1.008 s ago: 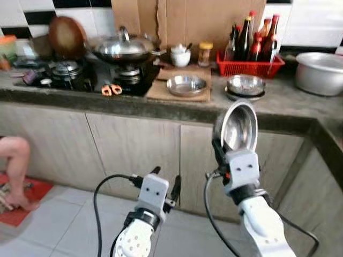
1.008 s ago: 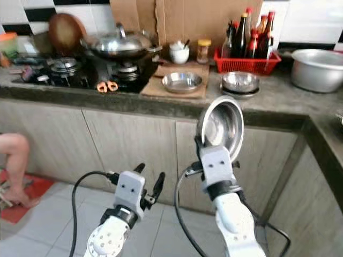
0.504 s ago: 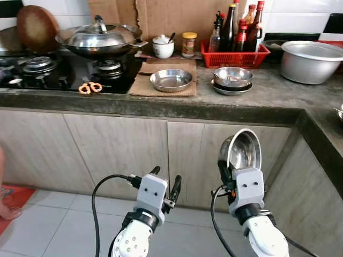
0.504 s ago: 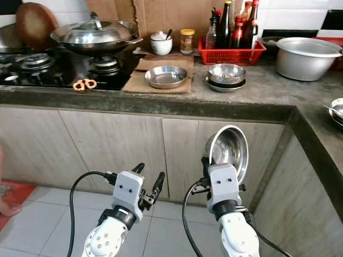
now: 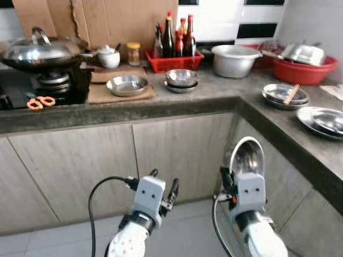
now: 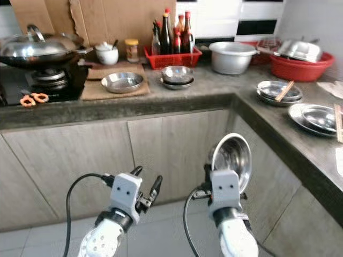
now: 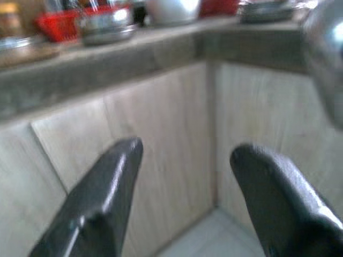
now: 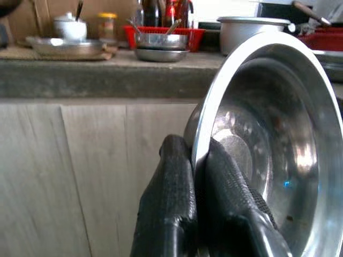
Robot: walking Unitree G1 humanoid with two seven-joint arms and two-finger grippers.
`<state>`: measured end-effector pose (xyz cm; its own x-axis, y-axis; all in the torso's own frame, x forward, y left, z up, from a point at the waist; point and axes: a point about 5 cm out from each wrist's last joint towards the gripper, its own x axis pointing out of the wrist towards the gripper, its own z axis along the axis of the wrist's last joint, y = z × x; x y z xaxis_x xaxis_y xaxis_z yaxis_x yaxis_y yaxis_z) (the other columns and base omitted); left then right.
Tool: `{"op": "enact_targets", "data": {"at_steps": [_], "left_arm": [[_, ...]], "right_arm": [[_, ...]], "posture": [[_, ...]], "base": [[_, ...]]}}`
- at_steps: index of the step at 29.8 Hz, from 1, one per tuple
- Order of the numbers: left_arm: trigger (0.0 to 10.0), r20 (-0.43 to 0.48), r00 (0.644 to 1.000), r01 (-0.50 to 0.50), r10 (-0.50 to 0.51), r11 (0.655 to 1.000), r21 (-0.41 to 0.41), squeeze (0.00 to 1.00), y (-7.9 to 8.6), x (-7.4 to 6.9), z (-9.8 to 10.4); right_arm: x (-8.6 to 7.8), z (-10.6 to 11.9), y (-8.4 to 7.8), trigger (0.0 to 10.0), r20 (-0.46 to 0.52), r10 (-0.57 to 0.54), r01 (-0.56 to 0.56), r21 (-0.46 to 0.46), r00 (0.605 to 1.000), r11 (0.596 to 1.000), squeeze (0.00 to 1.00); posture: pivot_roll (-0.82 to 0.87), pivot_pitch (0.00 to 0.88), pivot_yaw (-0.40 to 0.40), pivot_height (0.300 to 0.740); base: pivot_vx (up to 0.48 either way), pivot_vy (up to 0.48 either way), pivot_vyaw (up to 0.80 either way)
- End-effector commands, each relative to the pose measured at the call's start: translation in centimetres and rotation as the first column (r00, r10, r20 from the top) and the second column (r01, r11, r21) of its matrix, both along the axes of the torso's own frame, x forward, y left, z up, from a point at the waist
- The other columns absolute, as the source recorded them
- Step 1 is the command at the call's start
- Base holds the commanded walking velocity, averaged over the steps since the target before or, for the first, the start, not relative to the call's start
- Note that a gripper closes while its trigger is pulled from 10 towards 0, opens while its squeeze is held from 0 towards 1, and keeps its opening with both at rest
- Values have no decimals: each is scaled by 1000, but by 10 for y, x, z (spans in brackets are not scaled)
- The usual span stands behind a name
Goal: Kitchen organization
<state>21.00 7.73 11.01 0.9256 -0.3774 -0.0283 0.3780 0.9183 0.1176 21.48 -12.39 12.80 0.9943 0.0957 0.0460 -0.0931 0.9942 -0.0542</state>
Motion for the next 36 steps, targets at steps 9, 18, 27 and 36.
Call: {"op": "enact_targets", "data": {"at_steps": [9,18,27,36], "left_arm": [[10000,9,1000,-11,11,1000,8,0,4,4,4],[10000,8,1000,-4,4,1000,12,0,3,5,4],[10000,7,1000,2,-2,1000,14,0,3,6,3],[10000,5,1000,9,-9,1000,18,0,3,6,3]], "right_arm": [[2,7,4,10000,21,-5,5,10,1000,1000,0],[1,6,4,10000,14,-16,16,8,1000,1000,0],[0,5,4,10000,5,-30,30,6,1000,1000,0],[1,4,3,10000,-2,-48,48,0,999,999,0]], "posture": [[96,0,-16,740],[97,0,-14,740],[94,2,-9,740],[94,0,-6,740]], "base": [[0,435,-800],[0,426,-796],[0,436,-796],[0,440,-788]]}}
